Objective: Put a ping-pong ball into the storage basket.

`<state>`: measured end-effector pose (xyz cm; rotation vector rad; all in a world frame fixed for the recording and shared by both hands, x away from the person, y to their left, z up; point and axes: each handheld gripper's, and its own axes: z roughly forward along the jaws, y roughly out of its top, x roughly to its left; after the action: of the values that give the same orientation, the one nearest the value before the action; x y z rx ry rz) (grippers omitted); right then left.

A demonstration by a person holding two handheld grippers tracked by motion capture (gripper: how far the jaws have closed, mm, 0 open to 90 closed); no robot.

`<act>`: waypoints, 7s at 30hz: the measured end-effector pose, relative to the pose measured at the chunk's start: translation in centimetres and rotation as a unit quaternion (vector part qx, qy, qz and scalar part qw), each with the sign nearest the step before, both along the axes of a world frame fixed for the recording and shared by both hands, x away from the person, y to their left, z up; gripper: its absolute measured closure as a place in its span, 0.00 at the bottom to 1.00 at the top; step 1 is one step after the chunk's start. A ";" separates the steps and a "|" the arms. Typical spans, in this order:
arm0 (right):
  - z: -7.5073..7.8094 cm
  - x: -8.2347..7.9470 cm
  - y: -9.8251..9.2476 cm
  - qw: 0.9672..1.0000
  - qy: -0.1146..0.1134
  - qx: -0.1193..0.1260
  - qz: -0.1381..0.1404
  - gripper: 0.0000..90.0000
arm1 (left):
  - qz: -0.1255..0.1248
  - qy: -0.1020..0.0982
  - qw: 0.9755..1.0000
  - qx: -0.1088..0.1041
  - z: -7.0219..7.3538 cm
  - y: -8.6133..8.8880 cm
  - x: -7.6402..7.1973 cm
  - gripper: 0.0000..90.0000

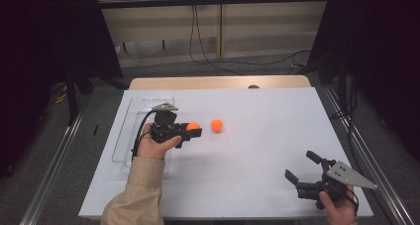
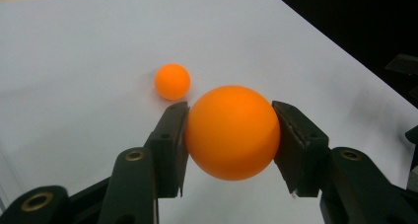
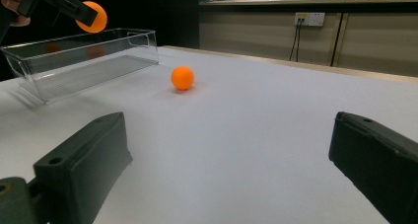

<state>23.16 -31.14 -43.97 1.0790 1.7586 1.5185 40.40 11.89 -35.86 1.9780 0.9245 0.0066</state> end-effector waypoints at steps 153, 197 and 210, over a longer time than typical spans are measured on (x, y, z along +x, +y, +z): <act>0.0 0.0 0.0 1.000 -0.001 0.001 -0.002 0.01 | 0.103 -0.017 0.993 0.049 -0.5 6.8 1.6 0.56; 0.0 0.0 0.0 1.000 -0.001 0.002 -0.001 0.01 | 0.134 -0.019 0.989 0.063 -1.3 8.5 2.0 0.56; 0.0 0.0 0.0 1.000 -0.001 0.001 -0.002 0.01 | 0.144 -0.017 0.987 0.064 -1.5 9.0 2.1 0.56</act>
<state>23.14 -31.11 -43.96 1.0800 1.7530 1.5195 42.47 20.89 -37.40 1.9380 1.2055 0.2681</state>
